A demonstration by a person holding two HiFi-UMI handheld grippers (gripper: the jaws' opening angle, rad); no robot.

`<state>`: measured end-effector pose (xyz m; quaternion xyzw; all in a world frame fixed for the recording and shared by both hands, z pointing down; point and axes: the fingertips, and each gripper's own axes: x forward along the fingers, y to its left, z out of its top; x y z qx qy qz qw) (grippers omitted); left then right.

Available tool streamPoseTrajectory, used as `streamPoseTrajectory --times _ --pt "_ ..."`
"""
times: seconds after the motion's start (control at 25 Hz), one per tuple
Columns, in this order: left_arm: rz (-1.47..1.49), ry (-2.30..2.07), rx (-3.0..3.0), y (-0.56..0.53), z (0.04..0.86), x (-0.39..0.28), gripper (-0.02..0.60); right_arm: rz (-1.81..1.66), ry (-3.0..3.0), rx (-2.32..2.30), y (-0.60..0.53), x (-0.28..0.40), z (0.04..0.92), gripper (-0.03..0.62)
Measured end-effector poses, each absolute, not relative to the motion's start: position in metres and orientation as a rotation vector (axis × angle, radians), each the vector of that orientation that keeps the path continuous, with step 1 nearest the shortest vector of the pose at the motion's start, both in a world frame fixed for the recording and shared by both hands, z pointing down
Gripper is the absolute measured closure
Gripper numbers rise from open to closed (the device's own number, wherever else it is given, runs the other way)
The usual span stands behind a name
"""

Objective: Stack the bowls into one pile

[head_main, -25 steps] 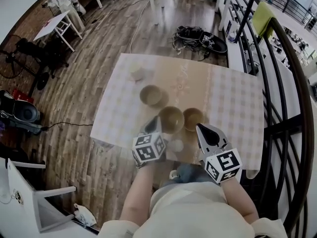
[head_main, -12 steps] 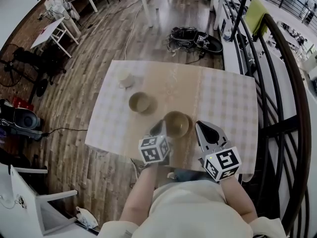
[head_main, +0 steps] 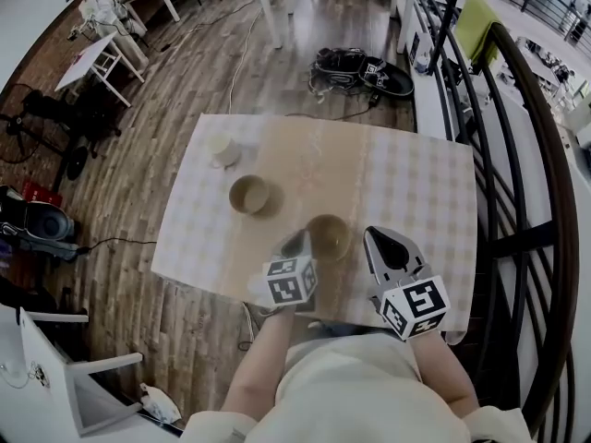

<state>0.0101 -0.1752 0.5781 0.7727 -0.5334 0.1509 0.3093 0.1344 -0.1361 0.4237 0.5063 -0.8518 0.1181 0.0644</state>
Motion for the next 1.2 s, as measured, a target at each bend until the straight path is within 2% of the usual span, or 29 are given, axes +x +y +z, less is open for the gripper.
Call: streamPoseTrajectory --times 0.8,0.88,0.96,1.2 --pt "0.511 -1.399 2.009 -0.180 0.612 0.012 0.568 0.370 -2.581 1.468 -0.157 0.128 0.442 0.594" --pt "0.508 -1.405 2.011 -0.181 0.610 0.012 0.558 0.379 -2.581 1.467 -0.158 0.127 0.444 0.594" --pt "0.501 -1.410 2.017 -0.182 0.606 0.011 0.484 0.388 -2.582 1.465 -0.158 0.126 0.445 0.594" --pt "0.465 -1.445 2.013 -0.183 0.596 0.006 0.480 0.410 -2.583 1.457 -0.154 0.126 0.447 0.594"
